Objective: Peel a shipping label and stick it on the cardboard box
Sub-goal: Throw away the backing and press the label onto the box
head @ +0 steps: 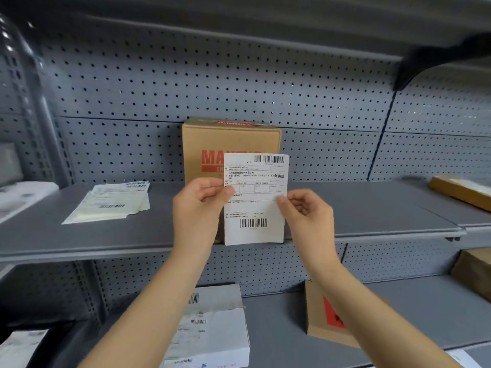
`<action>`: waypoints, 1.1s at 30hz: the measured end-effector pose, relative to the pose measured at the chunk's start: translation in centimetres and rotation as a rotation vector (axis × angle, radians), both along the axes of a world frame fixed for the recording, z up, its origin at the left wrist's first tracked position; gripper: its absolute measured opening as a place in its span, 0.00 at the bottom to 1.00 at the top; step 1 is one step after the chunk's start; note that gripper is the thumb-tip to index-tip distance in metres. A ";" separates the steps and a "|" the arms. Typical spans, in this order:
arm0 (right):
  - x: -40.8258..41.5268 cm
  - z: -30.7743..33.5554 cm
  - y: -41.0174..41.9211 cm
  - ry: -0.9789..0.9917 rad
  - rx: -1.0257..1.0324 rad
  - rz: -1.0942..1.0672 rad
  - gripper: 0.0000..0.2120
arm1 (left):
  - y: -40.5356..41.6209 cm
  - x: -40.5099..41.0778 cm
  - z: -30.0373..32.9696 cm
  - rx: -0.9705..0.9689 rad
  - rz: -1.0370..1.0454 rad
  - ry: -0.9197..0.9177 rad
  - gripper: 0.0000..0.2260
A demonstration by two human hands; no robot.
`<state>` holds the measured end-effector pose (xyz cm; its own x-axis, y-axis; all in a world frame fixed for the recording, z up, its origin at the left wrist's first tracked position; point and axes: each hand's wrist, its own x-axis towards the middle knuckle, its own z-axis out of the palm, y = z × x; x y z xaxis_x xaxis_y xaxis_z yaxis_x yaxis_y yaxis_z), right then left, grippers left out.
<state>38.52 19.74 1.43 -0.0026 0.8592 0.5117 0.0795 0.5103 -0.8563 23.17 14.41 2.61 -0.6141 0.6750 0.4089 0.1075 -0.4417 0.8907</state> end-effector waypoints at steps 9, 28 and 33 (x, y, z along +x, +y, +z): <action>-2.4 1.9 3.5 -0.064 0.014 0.012 0.04 | 3.1 -3.1 1.5 -0.034 0.085 0.108 0.06; -5.6 3.0 10.9 -0.313 0.116 0.007 0.06 | 8.9 -5.7 2.1 -0.257 0.474 0.467 0.05; -6.2 2.9 11.9 -0.301 0.108 0.001 0.07 | 9.4 -5.7 2.2 -0.255 0.514 0.479 0.05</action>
<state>32.30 31.60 4.37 -0.1686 0.8000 0.5759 0.3208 0.5970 -0.7353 17.48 23.81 4.83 -0.6720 0.4603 0.5802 0.6465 -0.0176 0.7627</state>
